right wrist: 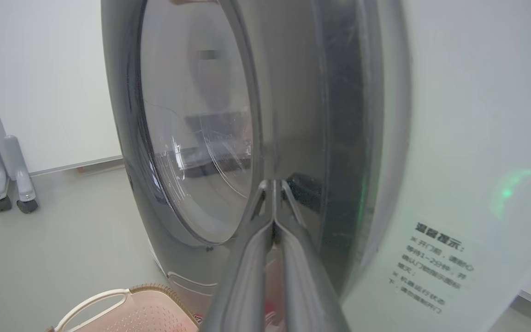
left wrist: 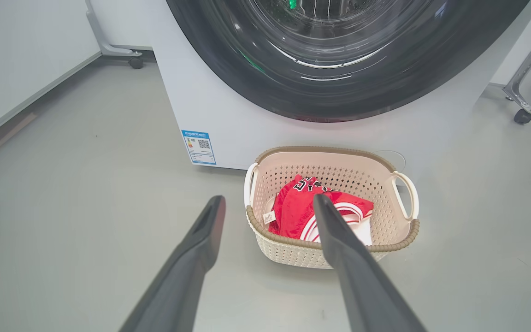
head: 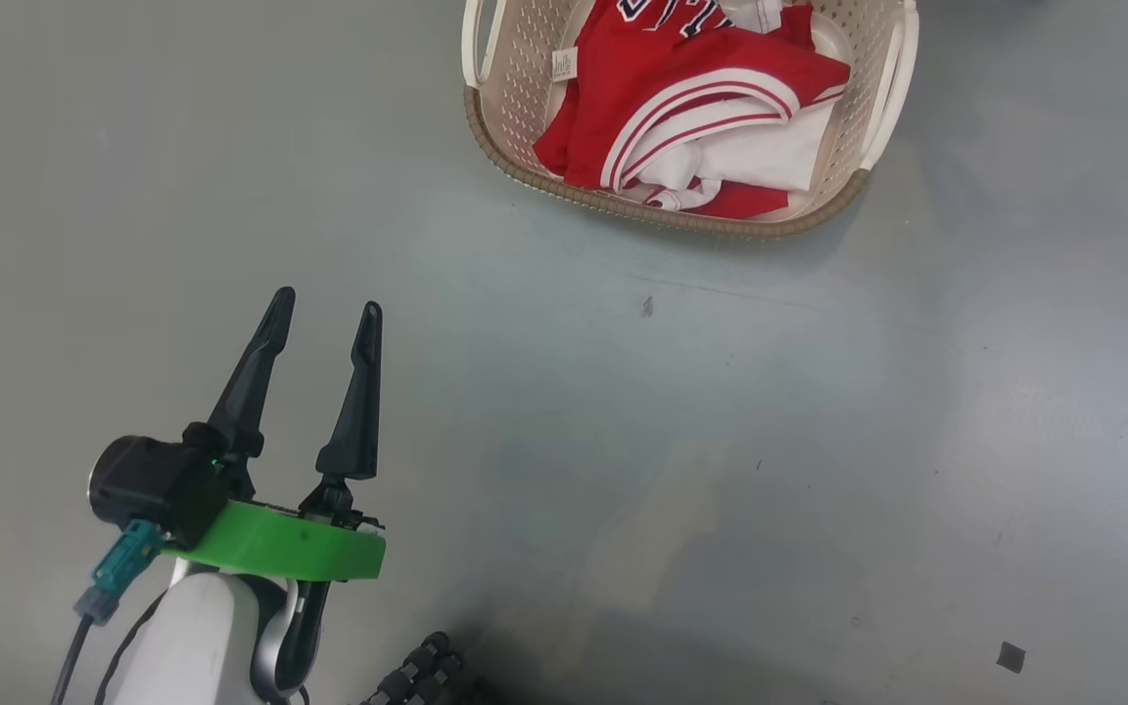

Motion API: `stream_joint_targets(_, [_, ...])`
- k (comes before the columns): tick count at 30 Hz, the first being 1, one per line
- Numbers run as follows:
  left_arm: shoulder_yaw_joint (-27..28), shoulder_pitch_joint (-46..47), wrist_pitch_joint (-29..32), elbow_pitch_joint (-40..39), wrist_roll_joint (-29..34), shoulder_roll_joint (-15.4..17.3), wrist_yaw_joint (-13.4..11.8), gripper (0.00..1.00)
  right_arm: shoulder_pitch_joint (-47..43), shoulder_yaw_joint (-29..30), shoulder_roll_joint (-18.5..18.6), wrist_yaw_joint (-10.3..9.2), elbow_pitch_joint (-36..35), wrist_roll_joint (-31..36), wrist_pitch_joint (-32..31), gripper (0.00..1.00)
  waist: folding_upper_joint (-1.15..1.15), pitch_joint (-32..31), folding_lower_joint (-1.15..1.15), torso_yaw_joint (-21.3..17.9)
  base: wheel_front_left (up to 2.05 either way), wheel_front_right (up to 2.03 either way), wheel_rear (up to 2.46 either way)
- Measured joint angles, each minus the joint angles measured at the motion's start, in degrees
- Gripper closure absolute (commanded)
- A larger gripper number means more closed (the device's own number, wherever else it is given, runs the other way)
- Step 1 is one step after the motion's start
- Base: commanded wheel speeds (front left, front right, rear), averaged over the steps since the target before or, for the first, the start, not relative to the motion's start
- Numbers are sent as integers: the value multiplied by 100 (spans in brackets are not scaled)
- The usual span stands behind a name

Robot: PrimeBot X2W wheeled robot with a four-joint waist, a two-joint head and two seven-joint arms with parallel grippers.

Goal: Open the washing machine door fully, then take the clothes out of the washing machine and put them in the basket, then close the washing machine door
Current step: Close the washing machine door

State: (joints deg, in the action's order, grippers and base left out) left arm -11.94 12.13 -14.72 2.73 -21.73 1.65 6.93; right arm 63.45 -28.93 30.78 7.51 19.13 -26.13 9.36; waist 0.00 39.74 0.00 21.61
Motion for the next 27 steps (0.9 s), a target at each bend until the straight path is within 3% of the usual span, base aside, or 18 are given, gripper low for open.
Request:
stream_joint_targets(8, [-105,114,0,-41,-403,-15,0,0,303,155,74,62,164,-144,52,100,0,188,0,135,0,0,0])
stream_joint_targets(27, [-89,250,0,110,-441,-25,0,0,407,-143,77,67,675,-218,315,100,0,99,0,196,0,0,0])
